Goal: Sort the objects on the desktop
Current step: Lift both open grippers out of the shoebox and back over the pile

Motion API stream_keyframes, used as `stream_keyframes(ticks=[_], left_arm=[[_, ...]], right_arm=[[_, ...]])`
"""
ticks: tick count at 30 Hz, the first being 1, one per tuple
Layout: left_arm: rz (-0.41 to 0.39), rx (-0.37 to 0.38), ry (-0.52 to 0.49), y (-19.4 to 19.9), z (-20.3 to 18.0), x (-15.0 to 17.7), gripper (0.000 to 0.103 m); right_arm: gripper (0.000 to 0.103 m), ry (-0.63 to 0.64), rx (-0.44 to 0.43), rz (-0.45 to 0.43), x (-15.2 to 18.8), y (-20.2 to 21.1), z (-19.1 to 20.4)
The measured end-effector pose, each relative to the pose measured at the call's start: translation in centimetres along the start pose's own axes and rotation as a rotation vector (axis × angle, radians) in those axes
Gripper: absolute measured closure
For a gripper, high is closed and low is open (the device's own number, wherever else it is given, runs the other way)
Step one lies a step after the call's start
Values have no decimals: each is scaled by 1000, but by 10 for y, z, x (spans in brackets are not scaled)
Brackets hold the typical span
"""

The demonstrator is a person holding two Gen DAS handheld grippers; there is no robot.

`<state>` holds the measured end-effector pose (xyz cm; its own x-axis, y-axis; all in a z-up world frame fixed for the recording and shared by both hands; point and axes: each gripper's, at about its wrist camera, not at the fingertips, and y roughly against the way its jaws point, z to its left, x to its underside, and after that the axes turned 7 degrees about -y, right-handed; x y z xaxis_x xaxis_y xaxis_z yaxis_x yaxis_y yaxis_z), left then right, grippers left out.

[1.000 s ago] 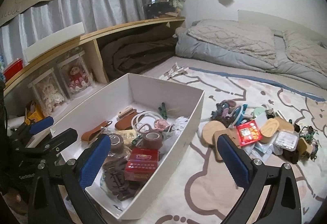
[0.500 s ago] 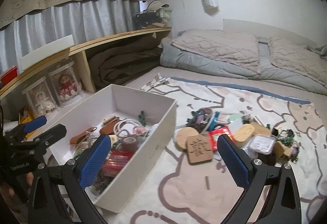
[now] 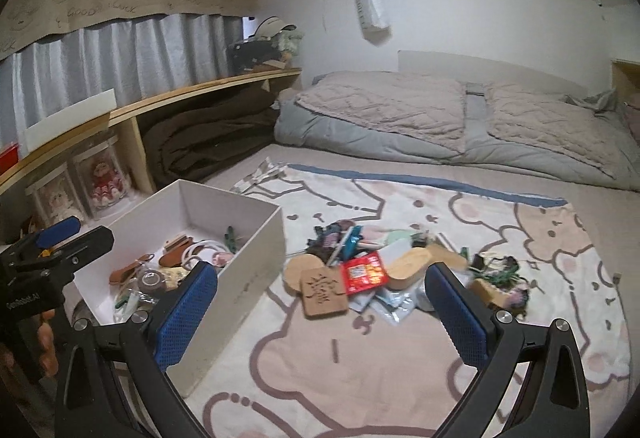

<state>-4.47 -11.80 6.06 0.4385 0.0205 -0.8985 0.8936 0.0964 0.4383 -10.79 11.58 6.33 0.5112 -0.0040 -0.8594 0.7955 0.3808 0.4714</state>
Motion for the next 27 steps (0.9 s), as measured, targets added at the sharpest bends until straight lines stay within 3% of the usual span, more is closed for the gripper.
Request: stream_keyframes(ticks=[27], left_arm=[[-41, 85, -60, 25, -107, -25, 0]], right_arm=[[0, -21, 113, -58, -2, 80, -85]])
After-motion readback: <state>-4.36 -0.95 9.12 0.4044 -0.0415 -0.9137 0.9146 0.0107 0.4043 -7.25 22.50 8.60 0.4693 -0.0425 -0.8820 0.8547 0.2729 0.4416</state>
